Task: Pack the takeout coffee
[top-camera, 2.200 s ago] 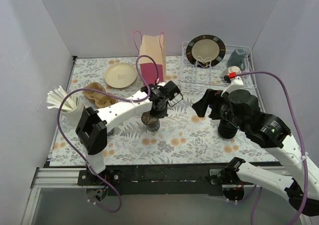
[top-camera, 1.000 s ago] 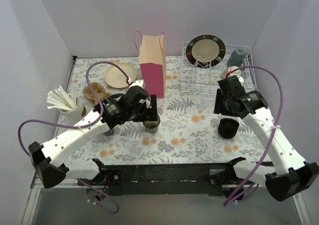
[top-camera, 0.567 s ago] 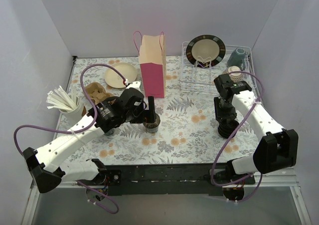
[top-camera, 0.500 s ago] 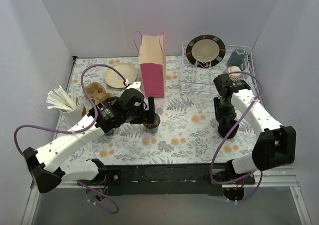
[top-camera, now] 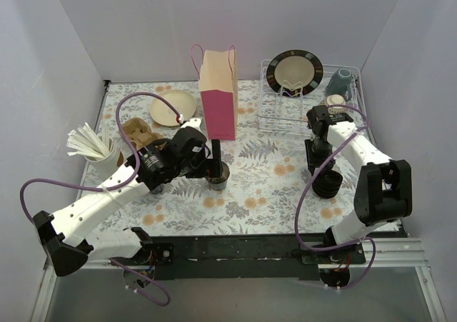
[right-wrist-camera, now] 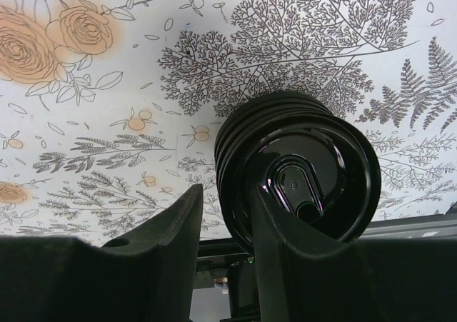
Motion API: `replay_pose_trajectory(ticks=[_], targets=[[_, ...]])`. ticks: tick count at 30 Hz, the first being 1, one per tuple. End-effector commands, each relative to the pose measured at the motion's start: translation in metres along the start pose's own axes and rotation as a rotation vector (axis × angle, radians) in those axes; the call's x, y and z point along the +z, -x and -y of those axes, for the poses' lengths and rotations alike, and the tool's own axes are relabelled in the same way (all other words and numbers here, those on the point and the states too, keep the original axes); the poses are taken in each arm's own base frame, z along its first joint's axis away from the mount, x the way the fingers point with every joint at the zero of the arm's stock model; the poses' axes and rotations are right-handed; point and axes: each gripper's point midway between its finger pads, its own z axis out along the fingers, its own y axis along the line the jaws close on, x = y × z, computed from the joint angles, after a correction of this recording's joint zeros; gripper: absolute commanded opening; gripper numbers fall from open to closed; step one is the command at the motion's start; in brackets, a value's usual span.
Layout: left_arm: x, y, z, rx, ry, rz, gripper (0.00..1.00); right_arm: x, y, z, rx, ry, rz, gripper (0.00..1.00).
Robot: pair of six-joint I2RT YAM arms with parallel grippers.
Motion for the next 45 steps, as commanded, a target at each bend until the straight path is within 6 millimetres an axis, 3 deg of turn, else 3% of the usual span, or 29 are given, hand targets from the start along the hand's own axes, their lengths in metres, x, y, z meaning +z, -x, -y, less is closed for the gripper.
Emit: replay_pose_trajectory(ticks=[1, 7, 14, 29, 33, 39, 45], targets=[[-0.012, 0.007, -0.005, -0.011, 0.005, 0.041, 0.98, 0.009, 0.005, 0.003, 0.002, 0.007, -0.01, 0.4], [0.0, -0.007, -0.019, -0.011, 0.066, 0.01, 0.98, 0.013, 0.01, 0.004, 0.005, 0.004, -0.013, 0.33], [0.001, 0.0, -0.011, -0.008, 0.048, 0.024, 0.98, 0.008, 0.018, 0.007, 0.005, -0.001, 0.002, 0.2], [0.006, 0.008, -0.004, 0.017, 0.046, 0.027, 0.98, -0.001, 0.022, 0.006, 0.002, 0.005, 0.007, 0.21], [0.006, 0.01, -0.004, 0.02, 0.048, 0.03, 0.98, -0.001, 0.022, 0.005, 0.006, 0.01, 0.01, 0.17], [0.002, 0.015, -0.003, 0.023, 0.046, 0.046, 0.98, -0.016, 0.031, 0.01, 0.008, -0.005, 0.038, 0.17], [0.0, 0.019, 0.002, 0.097, -0.01, 0.077, 0.98, -0.044, 0.043, 0.006, 0.018, 0.029, 0.091, 0.16]])
